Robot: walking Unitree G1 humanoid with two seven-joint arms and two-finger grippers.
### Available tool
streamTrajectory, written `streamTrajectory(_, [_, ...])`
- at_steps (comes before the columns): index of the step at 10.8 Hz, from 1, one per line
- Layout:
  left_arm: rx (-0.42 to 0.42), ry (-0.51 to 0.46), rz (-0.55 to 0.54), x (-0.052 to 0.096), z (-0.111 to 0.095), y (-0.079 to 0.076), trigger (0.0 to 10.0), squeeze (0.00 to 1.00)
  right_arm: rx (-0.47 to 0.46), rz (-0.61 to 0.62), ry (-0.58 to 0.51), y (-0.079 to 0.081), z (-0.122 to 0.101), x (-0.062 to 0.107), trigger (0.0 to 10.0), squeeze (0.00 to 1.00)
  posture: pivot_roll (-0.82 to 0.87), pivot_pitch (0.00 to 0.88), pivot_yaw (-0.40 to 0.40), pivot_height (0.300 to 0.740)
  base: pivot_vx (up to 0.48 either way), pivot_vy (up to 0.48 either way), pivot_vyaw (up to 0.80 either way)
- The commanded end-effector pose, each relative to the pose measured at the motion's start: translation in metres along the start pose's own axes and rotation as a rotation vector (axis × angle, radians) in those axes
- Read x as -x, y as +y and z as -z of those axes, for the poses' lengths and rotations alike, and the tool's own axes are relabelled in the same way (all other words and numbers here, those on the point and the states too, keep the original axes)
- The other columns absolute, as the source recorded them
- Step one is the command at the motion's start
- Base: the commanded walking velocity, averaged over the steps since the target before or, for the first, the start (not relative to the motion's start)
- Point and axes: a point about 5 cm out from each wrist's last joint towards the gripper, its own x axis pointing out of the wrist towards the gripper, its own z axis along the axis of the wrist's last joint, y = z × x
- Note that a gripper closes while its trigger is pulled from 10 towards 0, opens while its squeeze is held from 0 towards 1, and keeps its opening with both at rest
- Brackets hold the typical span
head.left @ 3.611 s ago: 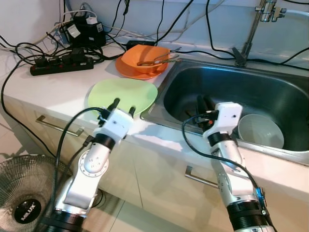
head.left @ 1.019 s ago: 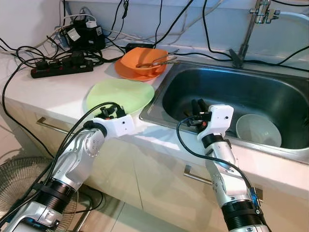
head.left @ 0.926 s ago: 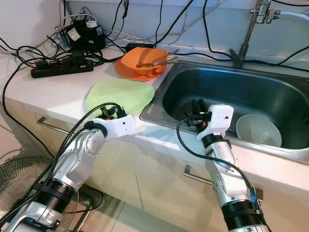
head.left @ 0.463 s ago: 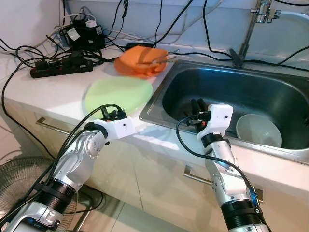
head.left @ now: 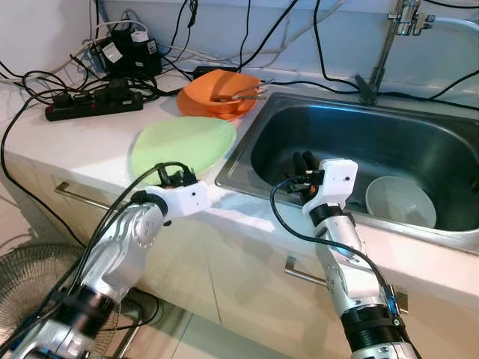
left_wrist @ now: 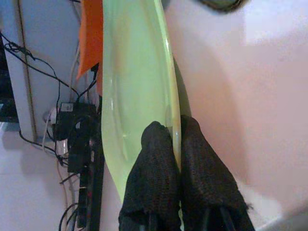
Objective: Kitchen organization
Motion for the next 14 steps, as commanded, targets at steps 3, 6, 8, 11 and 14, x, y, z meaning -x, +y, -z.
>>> streamTrajectory(3, [-0.011,-0.017,-0.083,0.004,-0.006,0.015,10.0,0.00,0.003,-0.021,0.010,0.004,0.001,-0.003,10.0,0.00,0.17,0.000,0.060,0.740,0.000,0.000,0.00])
streamTrajectory(6, [-0.103,-0.090,-0.265,0.005,-0.024,0.044,10.0,0.00,0.010,-0.015,0.008,0.003,0.000,-0.005,10.0,0.00,0.17,0.000,0.063,0.740,0.000,0.000,0.00])
streamTrajectory(8, [-0.153,-0.171,-0.370,0.009,-0.040,0.058,10.0,0.00,0.006,-0.011,0.003,0.003,-0.002,-0.008,10.0,0.00,0.17,0.000,0.065,0.740,0.000,0.000,0.00])
streamTrajectory(11, [-0.159,-0.258,-0.380,0.006,-0.058,0.055,10.0,0.00,-0.079,0.023,-0.003,-0.004,-0.010,-0.015,10.0,0.54,0.16,0.000,0.068,0.740,0.000,0.000,0.00])
streamTrajectory(14, [-0.153,-0.343,-0.329,-0.002,-0.076,0.040,10.0,0.00,-0.248,0.055,-0.040,-0.013,-0.034,-0.031,10.0,1.00,0.15,0.000,0.071,0.740,0.000,0.000,0.00])
